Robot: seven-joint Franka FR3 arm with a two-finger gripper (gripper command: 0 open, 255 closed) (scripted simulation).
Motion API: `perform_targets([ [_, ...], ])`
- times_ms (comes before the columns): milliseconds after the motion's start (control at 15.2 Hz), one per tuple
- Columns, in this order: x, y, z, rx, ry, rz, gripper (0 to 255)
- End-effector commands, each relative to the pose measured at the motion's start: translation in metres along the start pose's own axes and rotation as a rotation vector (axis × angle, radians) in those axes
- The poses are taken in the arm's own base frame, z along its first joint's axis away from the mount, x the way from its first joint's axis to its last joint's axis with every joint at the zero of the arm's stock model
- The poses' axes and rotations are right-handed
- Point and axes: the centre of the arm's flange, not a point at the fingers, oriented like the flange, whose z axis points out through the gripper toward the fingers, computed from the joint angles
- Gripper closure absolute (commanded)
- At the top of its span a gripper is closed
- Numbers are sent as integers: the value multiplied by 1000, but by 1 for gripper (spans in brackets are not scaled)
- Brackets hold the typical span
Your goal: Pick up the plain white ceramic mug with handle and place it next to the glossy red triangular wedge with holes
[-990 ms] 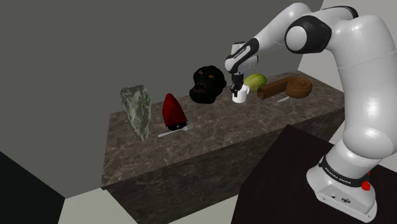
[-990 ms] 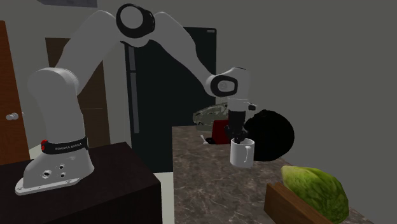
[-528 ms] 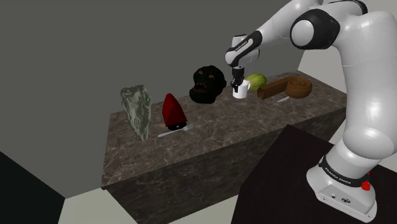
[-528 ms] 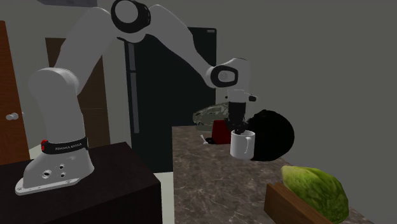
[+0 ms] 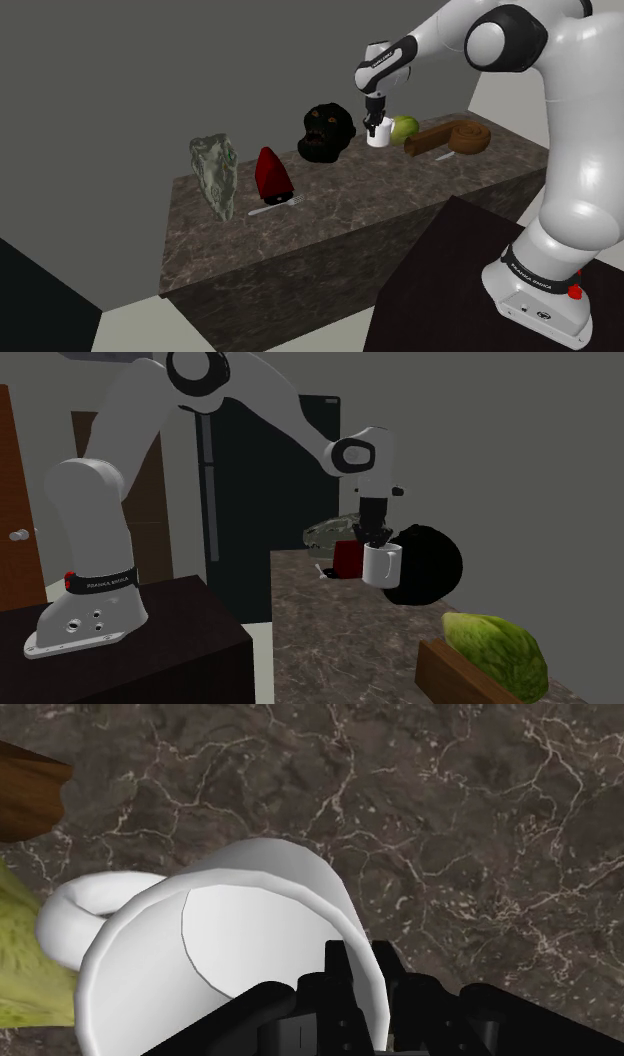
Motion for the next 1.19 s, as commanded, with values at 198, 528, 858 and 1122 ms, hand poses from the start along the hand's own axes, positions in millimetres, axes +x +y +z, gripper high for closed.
perform_targets([
  [198, -2, 1, -27, 0, 0, 0, 255],
  [528, -4, 1, -54, 0, 0, 0, 255],
  [858, 0, -11, -74, 0, 0, 0, 255],
  [1122, 20, -60, -76, 0, 0, 0, 255],
])
